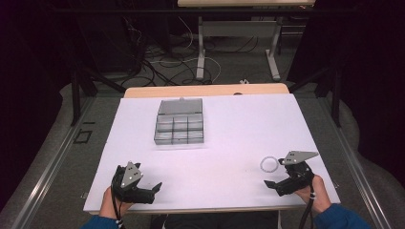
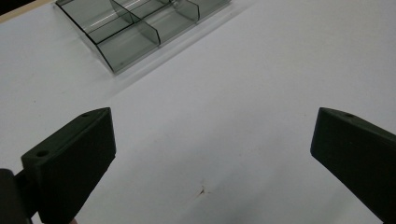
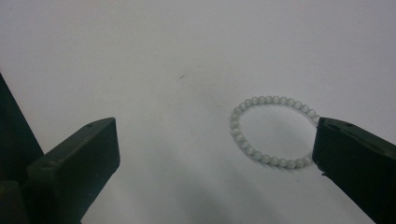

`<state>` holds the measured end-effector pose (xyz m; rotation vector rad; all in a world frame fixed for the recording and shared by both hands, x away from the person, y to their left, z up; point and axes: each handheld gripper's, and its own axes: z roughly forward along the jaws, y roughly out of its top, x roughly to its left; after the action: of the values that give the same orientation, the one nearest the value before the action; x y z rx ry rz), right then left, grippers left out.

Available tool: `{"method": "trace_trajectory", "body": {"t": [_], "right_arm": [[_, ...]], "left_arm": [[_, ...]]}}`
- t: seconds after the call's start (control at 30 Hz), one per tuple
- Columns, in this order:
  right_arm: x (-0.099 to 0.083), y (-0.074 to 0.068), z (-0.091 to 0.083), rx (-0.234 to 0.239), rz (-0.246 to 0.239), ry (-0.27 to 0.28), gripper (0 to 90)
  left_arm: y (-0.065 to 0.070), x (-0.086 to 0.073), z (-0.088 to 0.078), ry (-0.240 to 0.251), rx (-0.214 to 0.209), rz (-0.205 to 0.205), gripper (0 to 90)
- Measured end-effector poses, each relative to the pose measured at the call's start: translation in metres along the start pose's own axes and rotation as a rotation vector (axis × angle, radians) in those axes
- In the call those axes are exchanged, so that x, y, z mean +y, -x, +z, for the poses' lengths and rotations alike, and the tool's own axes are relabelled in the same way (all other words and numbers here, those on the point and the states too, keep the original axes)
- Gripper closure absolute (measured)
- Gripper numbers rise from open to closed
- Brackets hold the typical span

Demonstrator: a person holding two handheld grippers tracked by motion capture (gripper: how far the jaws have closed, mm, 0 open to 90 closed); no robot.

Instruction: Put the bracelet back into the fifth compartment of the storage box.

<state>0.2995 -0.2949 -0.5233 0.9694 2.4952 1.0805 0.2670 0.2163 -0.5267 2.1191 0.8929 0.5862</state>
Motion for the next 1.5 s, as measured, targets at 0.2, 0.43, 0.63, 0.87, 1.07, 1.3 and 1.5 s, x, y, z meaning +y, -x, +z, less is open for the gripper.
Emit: {"method": "trace_trajectory", "body": {"t": [0.2,0.43,0.63,0.87,1.07,1.3,1.5], "right_arm": [[0.002,0.004,0.005,0.003,0.008,-0.018,0.5],[0.002,0.007,0.011,-0.007,0.014,-0.021,0.5],[0.004,0.010,0.016,0.000,0.026,-0.027,0.7],[0.004,0.014,0.023,0.007,0.048,-0.044,8.0],[0.004,0.017,0.028,0.010,0.059,-0.059,17.5],[0.002,0.020,0.033,0.001,0.062,-0.062,33.2],[0.001,0.021,0.035,0.004,0.063,-0.074,50.5]], "left_arm": [[0.000,0.000,0.000,0.000,0.000,0.000,0.1],[0.000,0.000,0.000,-0.001,0.002,0.000,0.1],[0.000,0.000,0.000,-0.002,0.003,0.001,0.1],[0.000,0.000,0.000,-0.003,0.001,0.001,0.1],[0.000,0.000,0.001,0.000,0.001,0.002,0.1],[0.000,0.000,0.001,-0.002,-0.003,0.001,0.1],[0.000,0.000,0.001,-0.001,0.000,0.002,0.1]]}}
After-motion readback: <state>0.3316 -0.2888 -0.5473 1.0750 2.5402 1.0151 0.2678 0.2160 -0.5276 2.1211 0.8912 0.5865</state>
